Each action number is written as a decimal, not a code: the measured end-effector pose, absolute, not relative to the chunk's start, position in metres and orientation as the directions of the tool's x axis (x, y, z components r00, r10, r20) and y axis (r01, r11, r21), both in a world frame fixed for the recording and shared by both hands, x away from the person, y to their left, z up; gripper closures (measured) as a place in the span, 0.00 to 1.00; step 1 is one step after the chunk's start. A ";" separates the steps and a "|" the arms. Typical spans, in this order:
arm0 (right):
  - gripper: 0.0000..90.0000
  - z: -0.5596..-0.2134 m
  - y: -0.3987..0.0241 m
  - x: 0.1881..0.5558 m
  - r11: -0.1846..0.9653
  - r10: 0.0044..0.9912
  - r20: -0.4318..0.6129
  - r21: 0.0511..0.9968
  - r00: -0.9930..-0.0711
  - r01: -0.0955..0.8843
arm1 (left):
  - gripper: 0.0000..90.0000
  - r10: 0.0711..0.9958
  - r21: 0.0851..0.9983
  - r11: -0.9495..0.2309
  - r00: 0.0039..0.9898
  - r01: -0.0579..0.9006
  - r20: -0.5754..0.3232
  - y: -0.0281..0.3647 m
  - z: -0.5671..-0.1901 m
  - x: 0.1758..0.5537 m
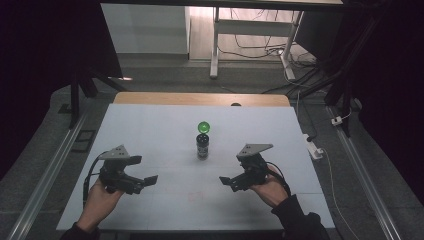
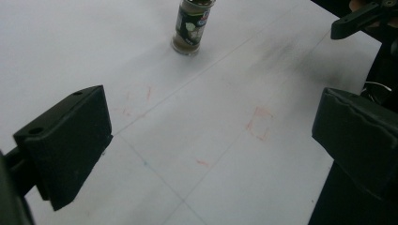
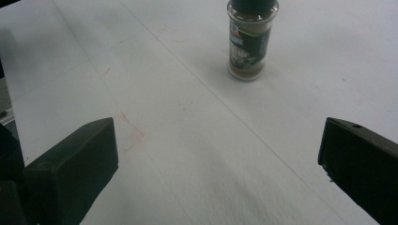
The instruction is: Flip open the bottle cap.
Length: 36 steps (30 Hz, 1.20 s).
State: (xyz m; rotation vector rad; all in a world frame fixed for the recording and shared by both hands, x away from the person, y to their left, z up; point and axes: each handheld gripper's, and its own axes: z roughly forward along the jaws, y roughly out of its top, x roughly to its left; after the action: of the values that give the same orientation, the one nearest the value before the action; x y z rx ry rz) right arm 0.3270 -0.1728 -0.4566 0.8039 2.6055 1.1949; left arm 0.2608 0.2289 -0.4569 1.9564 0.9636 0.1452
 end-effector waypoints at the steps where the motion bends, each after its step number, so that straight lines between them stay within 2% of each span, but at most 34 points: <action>1: 0.00 -0.456 -0.176 0.325 0.531 0.541 0.069 0.745 -0.838 0.404 | 0.00 0.679 0.777 -0.266 0.683 0.570 -0.268 0.232 -0.457 0.258; 16: 0.00 -0.451 -0.224 0.295 0.476 0.629 0.054 0.763 -0.776 0.438 | 0.00 0.736 0.773 -0.206 0.615 0.601 -0.282 0.265 -0.468 0.221; 36: 0.00 -0.457 -0.302 0.265 0.329 0.799 0.093 0.760 -0.594 0.561 | 0.00 0.811 0.758 -0.156 0.520 0.634 -0.269 0.300 -0.479 0.186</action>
State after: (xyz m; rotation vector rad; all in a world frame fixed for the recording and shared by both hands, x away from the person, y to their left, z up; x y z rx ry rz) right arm 0.2649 -0.3022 -0.4570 1.2195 2.2999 1.1317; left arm 0.1865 0.3004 -0.4787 1.8726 1.1913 0.2505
